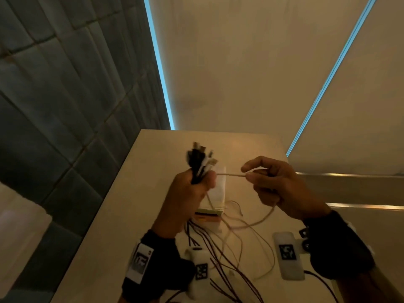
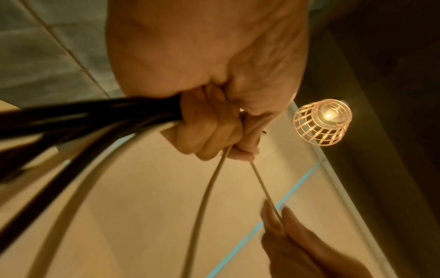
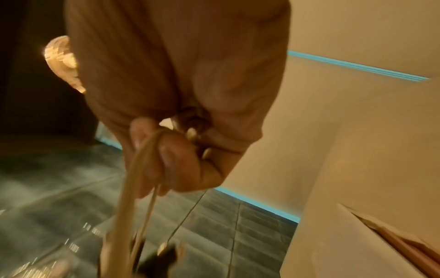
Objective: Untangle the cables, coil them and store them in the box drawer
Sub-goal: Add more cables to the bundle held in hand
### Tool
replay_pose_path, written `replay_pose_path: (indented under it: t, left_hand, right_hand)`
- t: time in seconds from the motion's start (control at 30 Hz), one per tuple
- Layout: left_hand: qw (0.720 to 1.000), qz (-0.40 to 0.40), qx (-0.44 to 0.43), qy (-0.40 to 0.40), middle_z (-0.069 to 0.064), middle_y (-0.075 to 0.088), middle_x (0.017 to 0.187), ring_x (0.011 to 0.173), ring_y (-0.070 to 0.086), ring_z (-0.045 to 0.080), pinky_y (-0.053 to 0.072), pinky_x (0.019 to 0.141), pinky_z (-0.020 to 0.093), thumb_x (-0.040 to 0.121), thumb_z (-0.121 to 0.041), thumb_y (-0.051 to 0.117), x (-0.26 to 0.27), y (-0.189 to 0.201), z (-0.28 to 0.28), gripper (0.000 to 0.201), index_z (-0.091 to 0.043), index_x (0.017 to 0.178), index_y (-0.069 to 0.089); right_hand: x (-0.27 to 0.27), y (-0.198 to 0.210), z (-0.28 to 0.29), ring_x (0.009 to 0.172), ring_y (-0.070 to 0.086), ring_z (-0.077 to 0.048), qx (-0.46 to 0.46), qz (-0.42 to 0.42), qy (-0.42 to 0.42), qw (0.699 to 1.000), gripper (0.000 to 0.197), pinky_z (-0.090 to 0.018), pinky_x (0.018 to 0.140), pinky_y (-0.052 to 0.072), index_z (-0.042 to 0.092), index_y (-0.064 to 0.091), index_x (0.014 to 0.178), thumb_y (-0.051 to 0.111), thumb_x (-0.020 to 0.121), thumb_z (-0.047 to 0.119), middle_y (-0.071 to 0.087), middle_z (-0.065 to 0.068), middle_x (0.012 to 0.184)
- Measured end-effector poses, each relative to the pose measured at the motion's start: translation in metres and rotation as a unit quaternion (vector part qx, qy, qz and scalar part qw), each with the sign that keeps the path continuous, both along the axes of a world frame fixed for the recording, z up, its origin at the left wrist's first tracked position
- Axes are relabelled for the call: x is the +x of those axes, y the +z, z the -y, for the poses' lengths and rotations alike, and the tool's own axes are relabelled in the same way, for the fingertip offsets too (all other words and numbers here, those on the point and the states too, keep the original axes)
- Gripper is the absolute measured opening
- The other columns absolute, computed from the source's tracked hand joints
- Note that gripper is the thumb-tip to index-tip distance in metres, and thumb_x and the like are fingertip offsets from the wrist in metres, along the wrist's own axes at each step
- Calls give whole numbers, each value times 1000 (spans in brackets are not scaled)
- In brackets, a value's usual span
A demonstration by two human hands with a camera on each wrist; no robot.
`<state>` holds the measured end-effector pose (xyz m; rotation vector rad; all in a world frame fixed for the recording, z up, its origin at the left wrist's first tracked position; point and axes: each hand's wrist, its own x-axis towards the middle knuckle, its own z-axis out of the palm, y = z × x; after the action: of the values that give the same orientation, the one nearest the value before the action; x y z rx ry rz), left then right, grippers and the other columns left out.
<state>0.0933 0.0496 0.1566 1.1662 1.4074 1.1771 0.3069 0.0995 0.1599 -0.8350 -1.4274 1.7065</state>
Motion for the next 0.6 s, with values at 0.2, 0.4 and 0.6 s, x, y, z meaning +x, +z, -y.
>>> replay_pose_path:
  t: [0.2,0.4,0.6]
  left_hand:
    - [992,76,-1,105,-7,30,43,35,23,7,18,38,19,95,-23,58,-25,-12,-4,30,-14,67,58]
    - [983,135,16,122,-9,28,46,35,21,5,19,35,17,97,-26,53,-44,-17,-6,27,-10,76,56]
    - [988,132,-2,83,-8,26,47,36,19,6,19,35,17,98,-25,51,-36,-20,-7,27,-9,77,55]
  right_hand:
    - [38,-34,-7,45,30,-15,-2,82,-7,997,33,-23,42,27,0,63,99,75,77,23,38,-8,56]
    - [60,-122,8,55,58,-14,11,310,-48,950,14,-31,61,52,2,68,81,70,84,15,63,-3,62]
    - [36,-159,36,62,58,-17,-157,275,69,946,28,-31,65,54,19,67,112,70,85,29,63,-8,73]
